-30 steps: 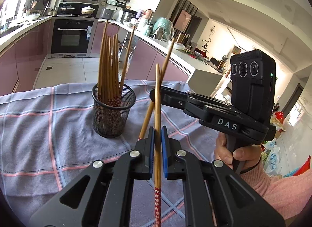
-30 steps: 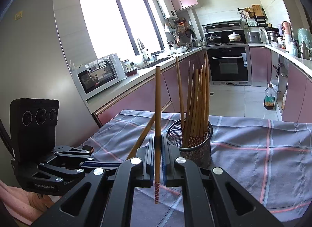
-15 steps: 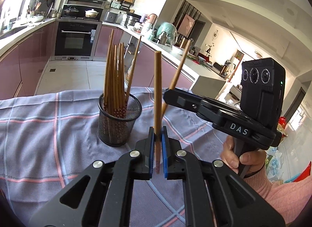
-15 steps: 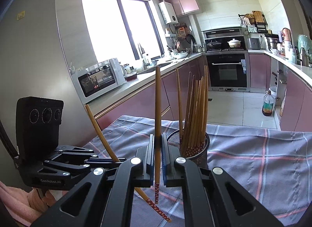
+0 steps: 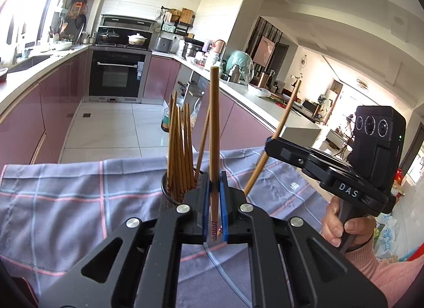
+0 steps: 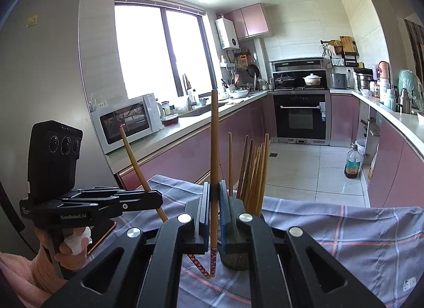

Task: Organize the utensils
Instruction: 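Lower both chopsticks into the black mesh cup among the others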

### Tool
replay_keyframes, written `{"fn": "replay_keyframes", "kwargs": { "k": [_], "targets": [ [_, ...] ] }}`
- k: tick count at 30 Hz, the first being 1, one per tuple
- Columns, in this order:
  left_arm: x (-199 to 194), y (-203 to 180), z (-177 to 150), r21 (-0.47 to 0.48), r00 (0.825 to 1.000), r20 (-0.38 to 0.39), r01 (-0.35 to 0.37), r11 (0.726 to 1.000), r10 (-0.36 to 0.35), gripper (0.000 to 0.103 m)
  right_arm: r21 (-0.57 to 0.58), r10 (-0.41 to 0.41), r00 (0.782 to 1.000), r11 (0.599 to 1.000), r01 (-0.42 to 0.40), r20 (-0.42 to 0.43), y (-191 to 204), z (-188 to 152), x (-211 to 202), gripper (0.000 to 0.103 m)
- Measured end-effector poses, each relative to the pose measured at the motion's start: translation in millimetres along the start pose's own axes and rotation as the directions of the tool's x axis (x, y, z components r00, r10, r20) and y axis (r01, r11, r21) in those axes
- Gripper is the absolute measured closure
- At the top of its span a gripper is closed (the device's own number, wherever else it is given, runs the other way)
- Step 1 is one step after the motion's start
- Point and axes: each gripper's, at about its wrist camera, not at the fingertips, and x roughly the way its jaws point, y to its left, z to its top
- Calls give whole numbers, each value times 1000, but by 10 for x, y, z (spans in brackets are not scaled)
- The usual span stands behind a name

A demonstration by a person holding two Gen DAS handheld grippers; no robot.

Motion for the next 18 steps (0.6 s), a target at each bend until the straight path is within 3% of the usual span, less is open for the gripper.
{"fn": "replay_keyframes", "kwargs": {
  "k": [18],
  "targets": [
    [-16,-123,445,65,990,78,-125,990,120,95,-17,-50,997,999,51,59,-78,220,117,98]
  ]
}}
